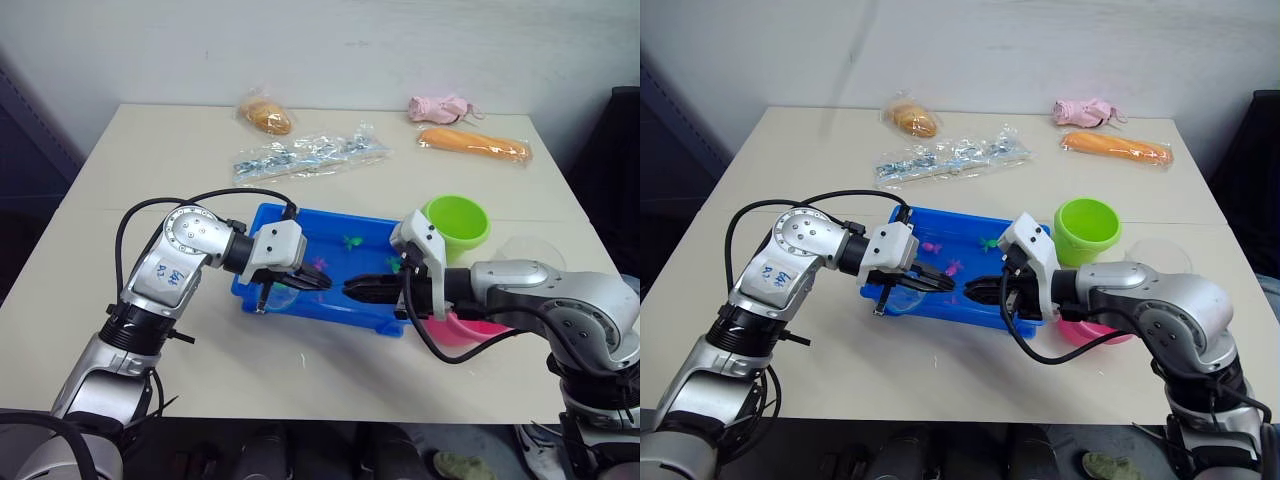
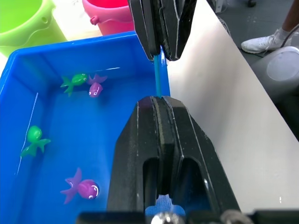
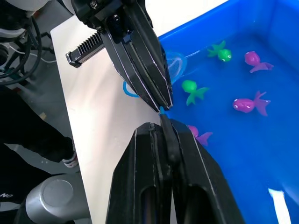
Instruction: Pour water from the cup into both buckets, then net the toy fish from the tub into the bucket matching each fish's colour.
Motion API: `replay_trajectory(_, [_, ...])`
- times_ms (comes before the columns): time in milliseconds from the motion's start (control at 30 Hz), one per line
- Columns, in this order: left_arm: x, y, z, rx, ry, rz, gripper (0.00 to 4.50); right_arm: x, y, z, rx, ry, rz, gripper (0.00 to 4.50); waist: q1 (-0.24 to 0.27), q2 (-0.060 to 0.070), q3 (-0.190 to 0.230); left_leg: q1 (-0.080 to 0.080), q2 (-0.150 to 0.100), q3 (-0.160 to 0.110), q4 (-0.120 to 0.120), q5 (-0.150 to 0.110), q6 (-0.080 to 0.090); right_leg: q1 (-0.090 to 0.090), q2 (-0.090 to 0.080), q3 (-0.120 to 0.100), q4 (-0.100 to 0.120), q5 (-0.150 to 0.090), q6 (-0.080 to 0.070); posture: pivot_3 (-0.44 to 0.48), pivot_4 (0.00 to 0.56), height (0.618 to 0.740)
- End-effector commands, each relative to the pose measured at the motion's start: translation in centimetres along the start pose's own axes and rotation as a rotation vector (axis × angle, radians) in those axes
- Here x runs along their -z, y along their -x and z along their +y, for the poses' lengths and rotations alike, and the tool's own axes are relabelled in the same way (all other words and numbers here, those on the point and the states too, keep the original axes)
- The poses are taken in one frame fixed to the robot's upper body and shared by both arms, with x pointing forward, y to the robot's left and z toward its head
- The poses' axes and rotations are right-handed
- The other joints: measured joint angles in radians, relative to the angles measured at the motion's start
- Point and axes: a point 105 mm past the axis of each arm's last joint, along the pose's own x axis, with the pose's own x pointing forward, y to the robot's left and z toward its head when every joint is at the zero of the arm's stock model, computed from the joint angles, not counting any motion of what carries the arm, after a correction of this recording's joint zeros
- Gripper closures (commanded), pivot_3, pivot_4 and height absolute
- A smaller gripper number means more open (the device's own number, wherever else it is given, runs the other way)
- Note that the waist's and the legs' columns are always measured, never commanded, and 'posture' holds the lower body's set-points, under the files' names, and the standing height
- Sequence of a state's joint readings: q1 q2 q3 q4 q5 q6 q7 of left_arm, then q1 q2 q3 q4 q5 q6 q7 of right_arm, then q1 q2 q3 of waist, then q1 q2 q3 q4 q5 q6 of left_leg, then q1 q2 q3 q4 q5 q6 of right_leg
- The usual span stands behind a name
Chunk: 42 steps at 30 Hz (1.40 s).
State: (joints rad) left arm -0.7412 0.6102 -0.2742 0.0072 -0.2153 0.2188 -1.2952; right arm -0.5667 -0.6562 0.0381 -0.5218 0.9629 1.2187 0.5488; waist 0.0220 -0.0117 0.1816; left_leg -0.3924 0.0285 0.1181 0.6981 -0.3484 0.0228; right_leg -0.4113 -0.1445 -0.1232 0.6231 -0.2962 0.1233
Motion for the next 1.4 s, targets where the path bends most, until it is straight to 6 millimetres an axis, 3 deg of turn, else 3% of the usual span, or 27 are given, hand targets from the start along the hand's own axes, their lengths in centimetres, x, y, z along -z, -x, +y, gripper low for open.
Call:
replay_trajectory(33, [-1.1,0.2,0.0,-0.008,-0.060,-0.009,4.50,-0.3,-0.2,0.8,-0.040,0.021,-0.020,4.41,0.000,0.000,0.000,0.000,0.000,0.000,0.000,0.000,0.000,0.000,0.000,0.000,0.000,0.000,0.000,0.000,0.150,0.740])
replay_trajectory(367, [-0.9,0.4,-0.4,0.005,-0.057,-0.015,4.50,0.7,0.2,0.7,-0.066,-0.013,0.037,4.41,0.000,0.000,0.000,0.000,0.000,0.000,0.000,0.000,0.000,0.000,0.000,0.000,0.000,0.000,0.000,0.000,0.150,0.740])
replay_trajectory(467, [-0.9,0.4,-0.5,0.010,-0.060,-0.015,4.50,1.3,0.6,1.0,-0.097,-0.021,0.088,3.40,0.001,0.000,0.000,0.000,0.000,0.000,0.000,0.000,0.000,0.000,0.000,0.000,0.000,0.000,0.000,0.000,0.150,0.740])
replay_trajectory(567, [-0.7,0.4,-0.7,0.026,-0.060,-0.004,4.50,1.1,0.8,0.3,-0.039,-0.012,0.076,1.92,0.000,0.000,0.000,0.000,0.000,0.000,0.000,0.000,0.000,0.000,0.000,0.000,0.000,0.000,0.000,0.000,0.150,0.740])
replay_trajectory(633, [-0.7,0.3,-0.8,0.038,-0.060,0.007,4.50,1.2,0.8,0.3,-0.040,-0.015,0.084,1.30,0.000,0.000,0.000,0.000,0.000,0.000,0.000,0.000,0.000,0.000,0.000,0.000,0.000,0.000,0.000,0.000,0.150,0.740])
replay_trajectory(1333, [0.4,-2.0,-2.6,0.123,-0.011,0.065,4.50,0.6,-0.4,0.2,-0.055,-0.072,0.144,1.30,-0.001,0.000,0.000,0.000,0.000,0.000,0.001,0.000,0.000,0.000,0.000,0.001,0.001,0.000,0.000,0.000,0.150,0.740])
replay_trajectory(1400, [0.6,-2.3,-2.8,0.119,-0.008,0.061,4.50,0.6,-0.4,0.3,-0.058,-0.075,0.147,1.84,-0.001,0.000,0.000,0.000,0.000,0.000,0.001,0.000,0.000,0.000,0.000,0.001,0.001,0.000,0.000,0.000,0.150,0.740])
